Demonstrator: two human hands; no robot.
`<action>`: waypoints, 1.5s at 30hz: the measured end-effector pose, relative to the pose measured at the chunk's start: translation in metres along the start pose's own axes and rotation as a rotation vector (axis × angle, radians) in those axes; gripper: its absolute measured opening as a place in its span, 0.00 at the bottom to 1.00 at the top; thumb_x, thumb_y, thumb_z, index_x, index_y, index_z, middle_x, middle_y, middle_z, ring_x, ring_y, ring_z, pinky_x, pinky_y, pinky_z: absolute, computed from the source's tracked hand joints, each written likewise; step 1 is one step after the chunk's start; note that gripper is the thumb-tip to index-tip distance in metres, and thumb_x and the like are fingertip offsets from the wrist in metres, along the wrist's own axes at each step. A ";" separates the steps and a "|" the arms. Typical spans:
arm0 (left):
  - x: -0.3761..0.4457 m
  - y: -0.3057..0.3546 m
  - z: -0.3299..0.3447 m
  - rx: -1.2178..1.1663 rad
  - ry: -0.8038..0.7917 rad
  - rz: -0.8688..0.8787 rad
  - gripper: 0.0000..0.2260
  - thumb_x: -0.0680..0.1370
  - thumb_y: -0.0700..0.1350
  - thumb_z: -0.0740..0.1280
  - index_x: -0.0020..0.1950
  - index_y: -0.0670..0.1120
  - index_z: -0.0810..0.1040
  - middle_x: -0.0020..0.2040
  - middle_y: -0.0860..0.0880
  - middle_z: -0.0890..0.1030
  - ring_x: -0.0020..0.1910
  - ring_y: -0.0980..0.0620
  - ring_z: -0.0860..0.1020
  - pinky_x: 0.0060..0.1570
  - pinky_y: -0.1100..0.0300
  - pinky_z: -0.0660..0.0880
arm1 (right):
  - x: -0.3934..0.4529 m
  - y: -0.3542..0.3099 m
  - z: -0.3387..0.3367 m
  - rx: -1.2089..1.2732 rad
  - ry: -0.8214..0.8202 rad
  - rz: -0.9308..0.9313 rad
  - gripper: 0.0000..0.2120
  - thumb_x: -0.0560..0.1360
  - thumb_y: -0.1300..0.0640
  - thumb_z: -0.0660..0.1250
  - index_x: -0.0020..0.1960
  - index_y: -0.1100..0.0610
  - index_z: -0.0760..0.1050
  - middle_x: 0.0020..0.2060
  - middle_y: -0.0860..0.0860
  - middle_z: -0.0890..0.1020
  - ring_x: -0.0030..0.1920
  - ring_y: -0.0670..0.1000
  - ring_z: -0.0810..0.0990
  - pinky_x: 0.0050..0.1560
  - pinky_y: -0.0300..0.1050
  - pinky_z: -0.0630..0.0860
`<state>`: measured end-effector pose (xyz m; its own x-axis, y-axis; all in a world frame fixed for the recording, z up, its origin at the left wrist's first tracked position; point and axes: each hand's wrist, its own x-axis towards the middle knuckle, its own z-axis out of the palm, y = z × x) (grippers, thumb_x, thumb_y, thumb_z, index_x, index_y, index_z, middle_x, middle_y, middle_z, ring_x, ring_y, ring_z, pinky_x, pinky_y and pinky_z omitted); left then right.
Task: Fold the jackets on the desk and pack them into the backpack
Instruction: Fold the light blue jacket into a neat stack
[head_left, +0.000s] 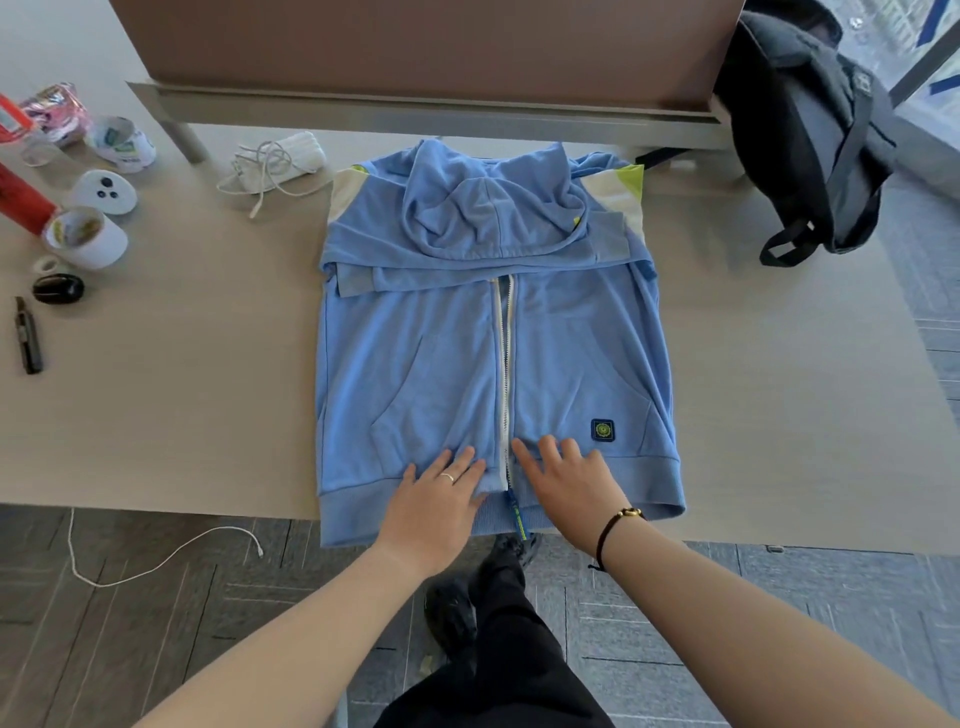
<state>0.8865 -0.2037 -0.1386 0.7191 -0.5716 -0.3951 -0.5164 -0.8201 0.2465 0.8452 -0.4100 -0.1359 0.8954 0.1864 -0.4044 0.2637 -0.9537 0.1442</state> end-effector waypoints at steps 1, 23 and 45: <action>-0.001 0.000 -0.001 -0.017 0.028 0.020 0.29 0.82 0.58 0.44 0.76 0.50 0.70 0.76 0.51 0.69 0.74 0.47 0.69 0.67 0.38 0.70 | 0.000 -0.001 0.000 -0.007 0.009 -0.004 0.37 0.74 0.56 0.69 0.80 0.57 0.58 0.59 0.61 0.74 0.48 0.62 0.77 0.48 0.62 0.76; -0.027 -0.032 0.025 0.169 0.137 0.116 0.38 0.67 0.49 0.78 0.75 0.45 0.70 0.68 0.49 0.76 0.62 0.46 0.77 0.64 0.47 0.76 | -0.041 0.012 0.038 0.184 0.110 0.028 0.49 0.63 0.34 0.74 0.78 0.50 0.62 0.62 0.55 0.72 0.61 0.58 0.72 0.67 0.66 0.68; -0.021 -0.039 -0.072 -0.051 -0.898 0.136 0.08 0.81 0.42 0.59 0.59 0.45 0.74 0.51 0.46 0.75 0.48 0.47 0.73 0.48 0.47 0.73 | -0.053 0.027 -0.022 0.821 -0.607 -0.009 0.30 0.77 0.61 0.52 0.69 0.32 0.70 0.59 0.44 0.82 0.55 0.49 0.79 0.59 0.46 0.76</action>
<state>0.9251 -0.1618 -0.0764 0.0093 -0.4452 -0.8954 -0.5335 -0.7595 0.3722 0.8125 -0.4409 -0.0907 0.5012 0.2615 -0.8249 -0.2623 -0.8625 -0.4328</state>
